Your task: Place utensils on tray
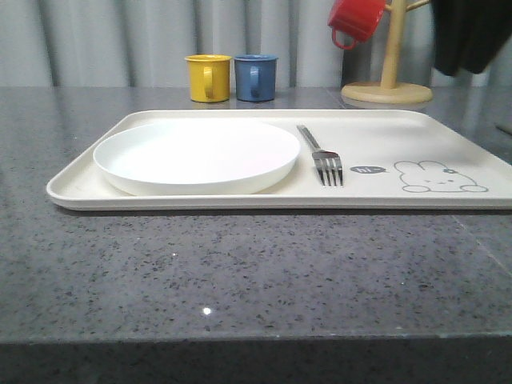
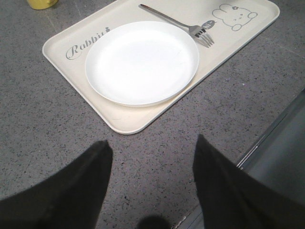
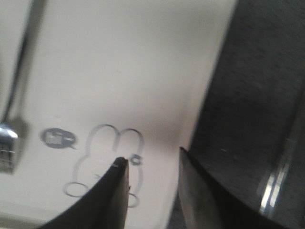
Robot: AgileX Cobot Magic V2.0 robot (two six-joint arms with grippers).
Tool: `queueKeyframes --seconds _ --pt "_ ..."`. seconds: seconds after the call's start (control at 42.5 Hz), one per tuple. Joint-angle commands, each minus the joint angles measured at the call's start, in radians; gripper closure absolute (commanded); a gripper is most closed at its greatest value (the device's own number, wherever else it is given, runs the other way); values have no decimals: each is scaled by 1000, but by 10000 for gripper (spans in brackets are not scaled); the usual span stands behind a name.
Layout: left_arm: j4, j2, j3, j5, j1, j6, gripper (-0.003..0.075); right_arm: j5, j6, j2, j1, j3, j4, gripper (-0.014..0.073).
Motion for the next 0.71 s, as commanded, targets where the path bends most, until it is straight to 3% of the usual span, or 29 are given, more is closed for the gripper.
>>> queueKeyframes --seconds 0.0,0.282,0.683 --pt "1 4 -27 -67 -8 -9 332 -5 -88 -64 -109 29 31 300" --pt "1 4 -27 -67 -8 -9 332 -34 -140 -46 -321 131 60 300" --pt "1 4 -27 -67 -8 -9 332 -109 -141 57 -352 133 101 302"
